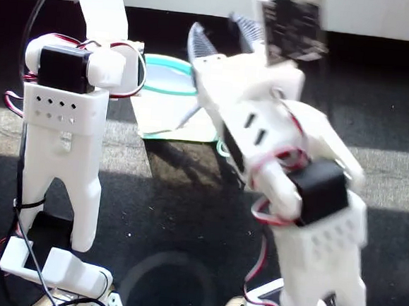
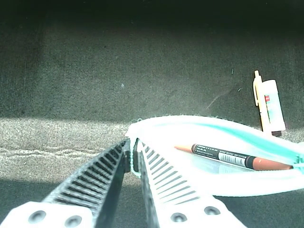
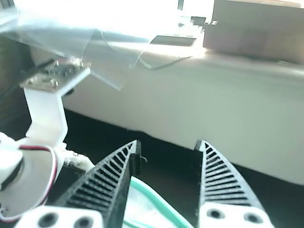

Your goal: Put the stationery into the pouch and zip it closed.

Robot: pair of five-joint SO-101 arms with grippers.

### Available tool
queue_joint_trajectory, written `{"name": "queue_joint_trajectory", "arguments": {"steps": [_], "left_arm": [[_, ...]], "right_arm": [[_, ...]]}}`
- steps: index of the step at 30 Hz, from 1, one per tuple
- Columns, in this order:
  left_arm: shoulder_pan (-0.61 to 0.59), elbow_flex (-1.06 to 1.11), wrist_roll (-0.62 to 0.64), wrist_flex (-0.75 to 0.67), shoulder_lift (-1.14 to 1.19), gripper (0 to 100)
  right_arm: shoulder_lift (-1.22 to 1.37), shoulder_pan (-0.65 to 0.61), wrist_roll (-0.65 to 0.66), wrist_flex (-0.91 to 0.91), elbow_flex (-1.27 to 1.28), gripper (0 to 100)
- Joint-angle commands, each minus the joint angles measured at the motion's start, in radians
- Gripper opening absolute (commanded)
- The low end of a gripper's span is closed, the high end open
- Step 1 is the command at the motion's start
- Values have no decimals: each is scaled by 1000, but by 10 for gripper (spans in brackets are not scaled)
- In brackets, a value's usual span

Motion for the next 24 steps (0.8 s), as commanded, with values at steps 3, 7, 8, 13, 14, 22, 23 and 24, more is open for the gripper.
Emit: {"name": "queue_joint_trajectory", "arguments": {"steps": [3,7,8,13,14,22,23,24], "left_arm": [[16,8,-5,25,2,9],[-42,8,-5,26,-45,9],[-68,8,-3,18,-59,9],[-56,15,-3,28,-21,9],[-53,16,-3,31,-31,9],[-54,16,-2,31,-203,9],[-54,16,-2,31,-234,9],[-54,16,-2,31,-263,9]], "right_arm": [[8,346,-9,4,-13,154],[137,455,-9,4,136,152],[165,472,-9,4,170,152],[317,495,-6,-2,255,152],[343,493,-6,-2,255,152],[544,495,-6,-47,255,152],[562,495,-8,-45,255,152],[576,495,-9,-45,255,152]]}}
